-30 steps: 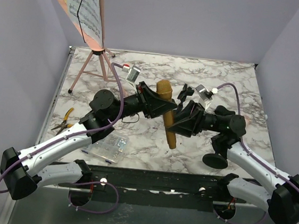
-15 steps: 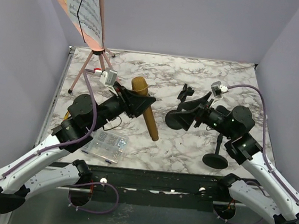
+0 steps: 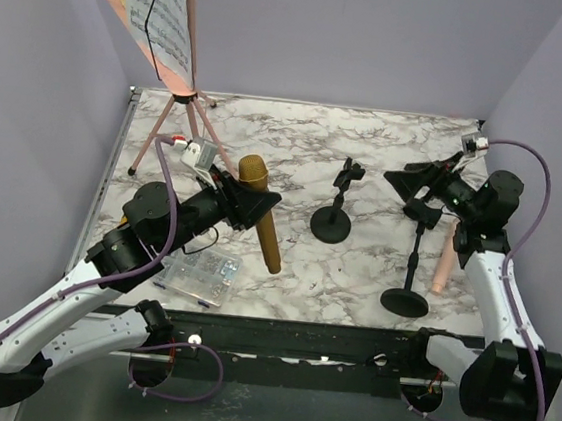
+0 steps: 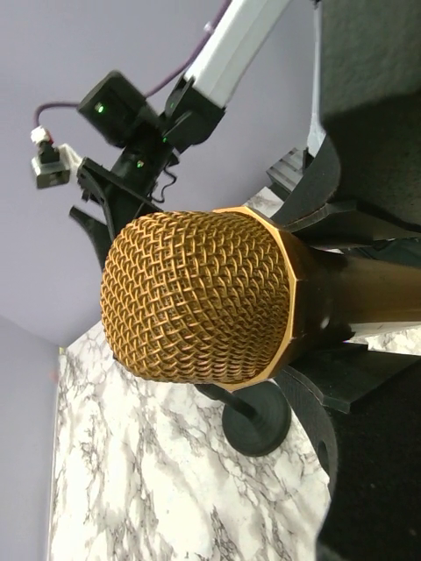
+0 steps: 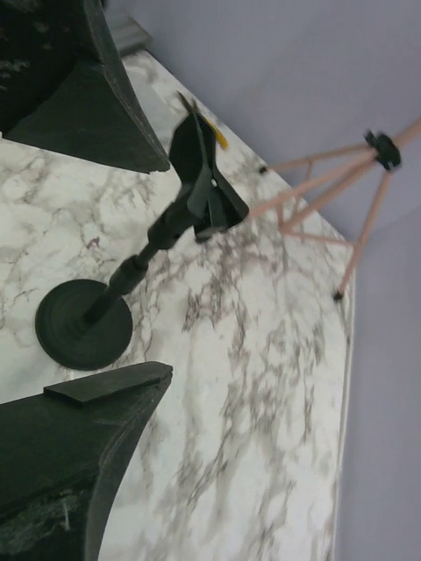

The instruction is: Set up the instrument practice props

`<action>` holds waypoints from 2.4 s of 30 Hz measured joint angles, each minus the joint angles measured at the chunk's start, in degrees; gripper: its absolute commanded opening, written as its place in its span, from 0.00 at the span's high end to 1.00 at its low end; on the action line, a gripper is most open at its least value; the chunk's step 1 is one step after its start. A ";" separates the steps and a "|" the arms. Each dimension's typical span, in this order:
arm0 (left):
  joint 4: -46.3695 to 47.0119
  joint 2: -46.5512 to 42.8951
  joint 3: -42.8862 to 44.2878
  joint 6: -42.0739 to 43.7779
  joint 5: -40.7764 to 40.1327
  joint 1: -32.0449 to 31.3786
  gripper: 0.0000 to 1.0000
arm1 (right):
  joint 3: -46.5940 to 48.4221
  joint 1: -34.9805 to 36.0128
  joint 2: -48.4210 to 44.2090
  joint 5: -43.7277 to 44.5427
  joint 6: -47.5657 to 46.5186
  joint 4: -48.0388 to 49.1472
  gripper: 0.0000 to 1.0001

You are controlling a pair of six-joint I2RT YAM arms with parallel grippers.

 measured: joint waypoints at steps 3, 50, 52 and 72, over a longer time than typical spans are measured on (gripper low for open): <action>-0.02 -0.79 -0.35 -0.44 0.85 0.00 1.00 | -0.11 -1.16 6.01 -13.20 2.71 10.47 0.10; -1.81 -0.07 -1.07 -5.70 4.04 0.00 1.00 | -6.47 23.82 3.06 4.50 2.01 13.81 0.99; -1.84 0.72 -0.92 -5.25 4.04 0.00 1.00 | -6.47 25.83 2.71 8.02 2.80 13.00 0.95; -2.29 0.76 -0.85 -3.96 3.04 0.00 1.00 | 3.61 29.35 -1.29 24.17 9.81 -17.11 0.00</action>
